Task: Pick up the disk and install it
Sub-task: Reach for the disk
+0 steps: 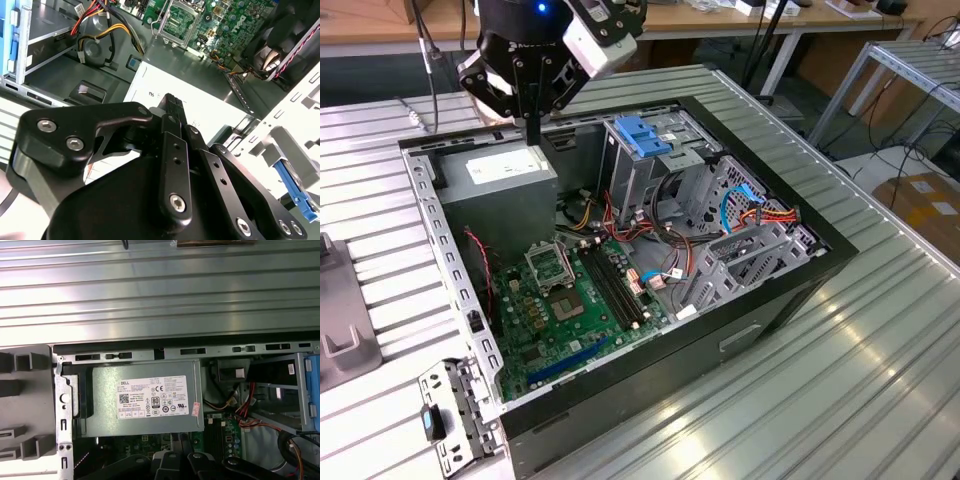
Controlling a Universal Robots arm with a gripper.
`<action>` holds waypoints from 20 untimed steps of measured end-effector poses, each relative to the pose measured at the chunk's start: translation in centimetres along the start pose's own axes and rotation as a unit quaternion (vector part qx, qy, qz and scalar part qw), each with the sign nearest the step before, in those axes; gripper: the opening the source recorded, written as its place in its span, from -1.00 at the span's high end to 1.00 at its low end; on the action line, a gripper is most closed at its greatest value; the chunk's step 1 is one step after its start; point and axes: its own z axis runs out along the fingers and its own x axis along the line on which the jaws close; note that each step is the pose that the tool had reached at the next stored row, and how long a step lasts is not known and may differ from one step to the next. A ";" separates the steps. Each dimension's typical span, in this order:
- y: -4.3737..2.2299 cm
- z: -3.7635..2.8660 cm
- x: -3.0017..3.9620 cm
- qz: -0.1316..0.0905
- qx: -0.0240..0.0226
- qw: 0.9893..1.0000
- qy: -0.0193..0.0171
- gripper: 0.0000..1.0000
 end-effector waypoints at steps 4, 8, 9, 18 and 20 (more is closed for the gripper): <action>-0.01 0.00 0.04 0.000 0.000 1.000 0.000 0.80; -0.13 -0.01 0.32 0.000 0.000 1.000 0.000 0.80; -0.14 -0.01 0.34 0.000 0.000 1.000 0.000 0.80; -0.16 -0.02 0.66 0.000 0.000 1.000 0.000 0.80; -0.17 -0.02 0.70 0.000 0.000 1.000 0.000 0.80</action>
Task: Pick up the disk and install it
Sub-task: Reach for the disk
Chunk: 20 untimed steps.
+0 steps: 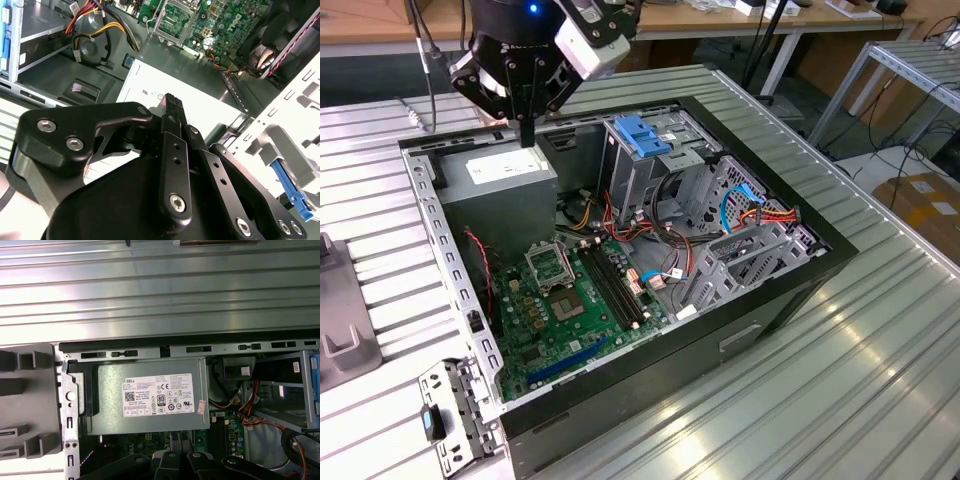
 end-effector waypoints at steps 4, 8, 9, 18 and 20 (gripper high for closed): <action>-0.01 0.00 0.11 0.000 0.000 1.000 0.000 0.80; -0.02 -0.01 0.20 0.000 0.000 1.000 0.000 0.80; -0.02 -0.01 0.21 0.000 0.000 1.000 0.000 0.80; -0.04 -0.01 0.40 0.000 0.000 1.000 0.000 0.80; -0.05 -0.01 0.46 0.000 0.000 1.000 0.000 0.80</action>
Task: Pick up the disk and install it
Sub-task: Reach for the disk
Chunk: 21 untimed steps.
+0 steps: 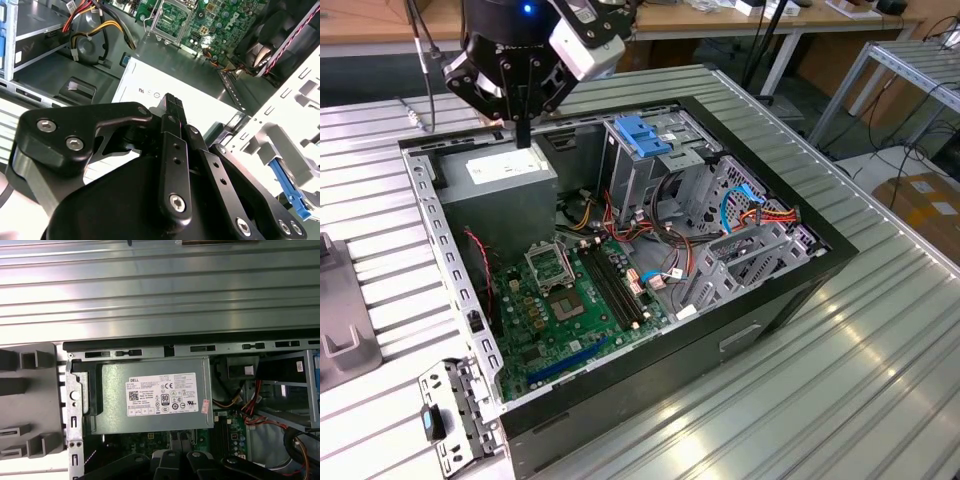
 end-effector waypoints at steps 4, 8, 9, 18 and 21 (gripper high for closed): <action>-0.01 -0.01 0.18 0.000 0.000 1.000 0.000 0.80; -0.03 -0.01 0.36 0.000 0.000 1.000 0.000 0.80; -0.03 -0.01 0.39 0.000 0.000 1.000 0.000 0.80; -0.05 -0.02 0.67 0.000 0.000 1.000 0.000 0.80; -0.05 -0.02 0.70 0.000 0.000 1.000 0.000 0.80</action>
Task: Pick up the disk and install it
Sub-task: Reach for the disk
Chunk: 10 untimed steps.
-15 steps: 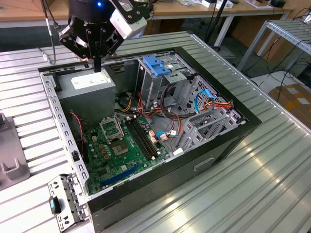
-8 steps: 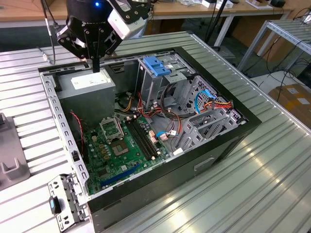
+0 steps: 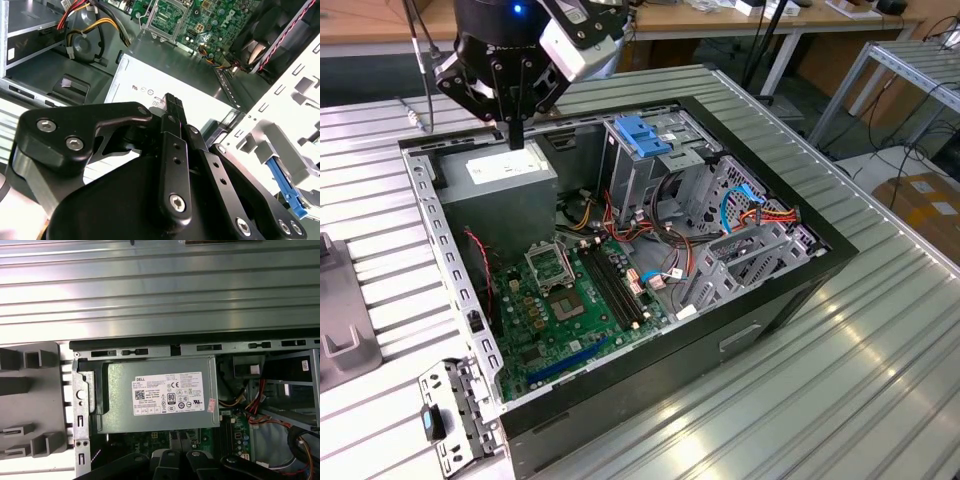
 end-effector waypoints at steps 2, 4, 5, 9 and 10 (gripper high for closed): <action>0.00 0.00 0.05 0.000 0.000 1.000 0.000 0.80; -0.01 0.00 0.10 0.000 0.000 1.000 0.000 0.80; -0.01 0.00 0.13 0.000 0.000 1.000 0.000 0.80; -0.02 -0.01 0.28 0.000 0.000 1.000 0.000 0.80; -0.02 -0.01 0.31 0.000 0.000 1.000 0.000 0.80</action>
